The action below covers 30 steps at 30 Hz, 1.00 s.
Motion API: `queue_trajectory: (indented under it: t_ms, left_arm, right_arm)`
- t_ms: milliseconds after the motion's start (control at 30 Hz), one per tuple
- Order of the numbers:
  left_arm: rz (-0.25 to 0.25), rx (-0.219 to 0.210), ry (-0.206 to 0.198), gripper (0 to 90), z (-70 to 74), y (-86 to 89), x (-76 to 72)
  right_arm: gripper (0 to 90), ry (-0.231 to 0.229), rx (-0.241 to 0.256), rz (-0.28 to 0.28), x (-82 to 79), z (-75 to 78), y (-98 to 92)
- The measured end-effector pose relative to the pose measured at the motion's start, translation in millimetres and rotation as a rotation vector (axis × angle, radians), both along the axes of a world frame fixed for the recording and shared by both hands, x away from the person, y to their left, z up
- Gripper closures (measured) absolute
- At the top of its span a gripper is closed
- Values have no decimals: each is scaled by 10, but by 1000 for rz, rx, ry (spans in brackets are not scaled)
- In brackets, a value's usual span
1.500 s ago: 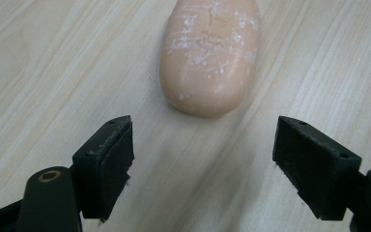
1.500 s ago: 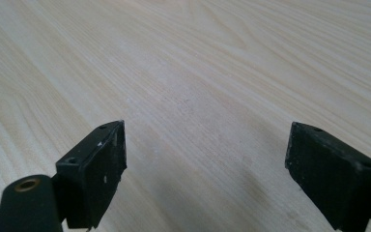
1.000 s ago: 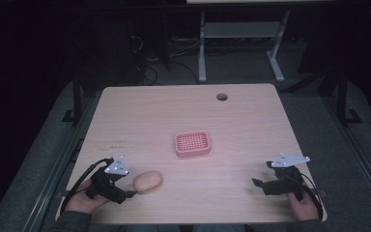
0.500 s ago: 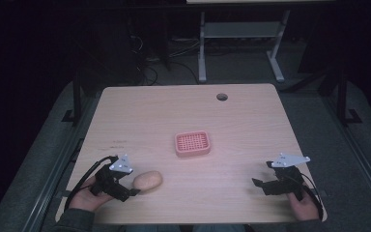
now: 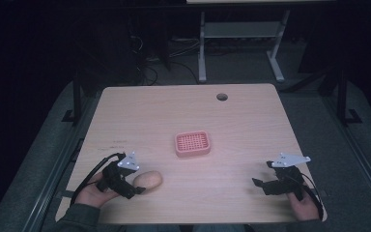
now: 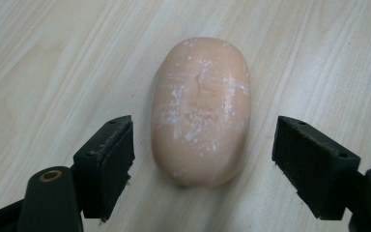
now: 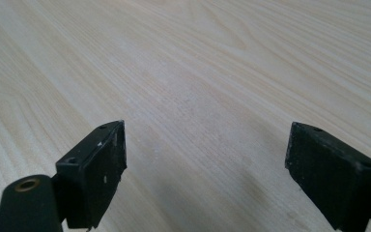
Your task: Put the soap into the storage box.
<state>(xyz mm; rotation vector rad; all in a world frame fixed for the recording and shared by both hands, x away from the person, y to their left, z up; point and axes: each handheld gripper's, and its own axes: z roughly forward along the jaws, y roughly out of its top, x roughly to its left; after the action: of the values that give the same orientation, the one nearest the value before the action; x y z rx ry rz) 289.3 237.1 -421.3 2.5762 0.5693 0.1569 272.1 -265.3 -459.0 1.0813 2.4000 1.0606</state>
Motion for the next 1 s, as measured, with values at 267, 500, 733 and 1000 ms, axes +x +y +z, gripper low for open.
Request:
queue_trajectory:
  t_ms: [267, 500, 733, 1000]
  left_arm:
    - [-15, 16, 10, 226, -37, -99, 55]
    - [-23, 34, 15, 229, -53, -160, 104]
    - [-27, 55, 30, 240, -94, -227, 134]
    - [-31, 67, 48, 273, -142, -278, 157]
  right_arm:
    - [141, -1, 3, 0, -4, 3, 3]
    - [141, -1, 4, 2, -3, 4, 1]
    - [141, -2, 3, 4, -3, 4, 2]
    - [141, -2, 2, 5, -3, 5, 5]
